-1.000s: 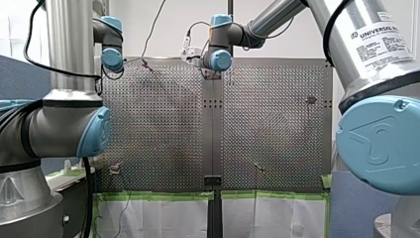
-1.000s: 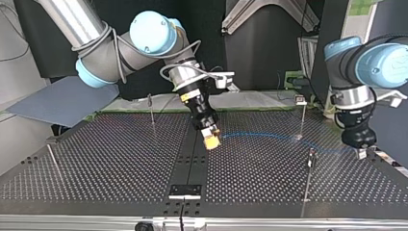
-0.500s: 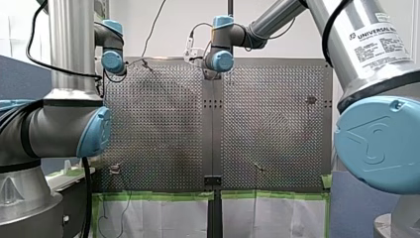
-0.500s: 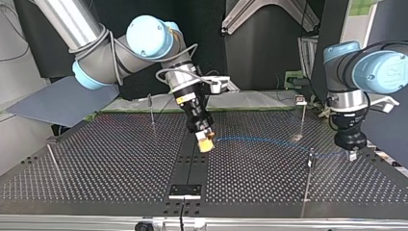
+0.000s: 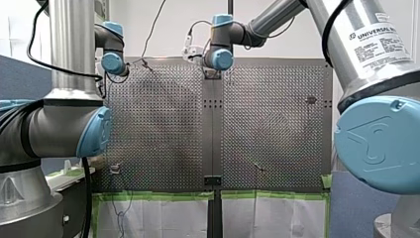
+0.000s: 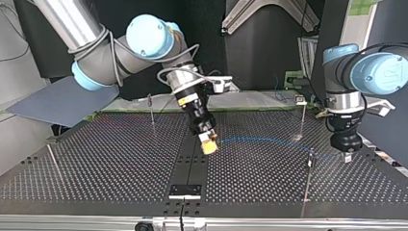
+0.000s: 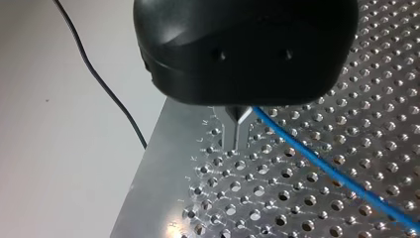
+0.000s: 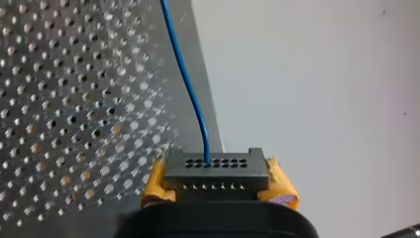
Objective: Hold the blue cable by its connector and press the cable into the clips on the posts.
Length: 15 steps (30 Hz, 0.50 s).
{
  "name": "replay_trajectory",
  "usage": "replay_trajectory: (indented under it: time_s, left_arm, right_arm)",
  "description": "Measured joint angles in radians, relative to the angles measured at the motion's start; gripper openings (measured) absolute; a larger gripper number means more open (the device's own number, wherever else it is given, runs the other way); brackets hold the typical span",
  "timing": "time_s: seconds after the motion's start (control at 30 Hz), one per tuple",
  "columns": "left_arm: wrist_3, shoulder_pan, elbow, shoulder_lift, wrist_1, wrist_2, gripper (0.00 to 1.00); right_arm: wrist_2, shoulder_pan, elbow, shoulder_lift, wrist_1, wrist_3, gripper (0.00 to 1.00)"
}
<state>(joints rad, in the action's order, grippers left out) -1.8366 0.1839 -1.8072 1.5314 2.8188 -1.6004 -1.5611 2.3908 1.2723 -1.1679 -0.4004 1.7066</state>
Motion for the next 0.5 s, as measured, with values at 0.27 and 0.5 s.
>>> replay_trajectory:
  time_s: [0.27,0.5]
  left_arm:
    - [-0.014,-0.003,-0.001,-0.006,0.015,-0.01,0.0]
    - [-0.014,-0.011,-0.001,-0.031,0.023,-0.02,0.0]
  right_arm:
    - [0.004,0.028,-0.004,0.0,0.012,-0.026,0.0]
    - [-0.008,0.039,0.011,0.0,0.026,-0.028,0.0]
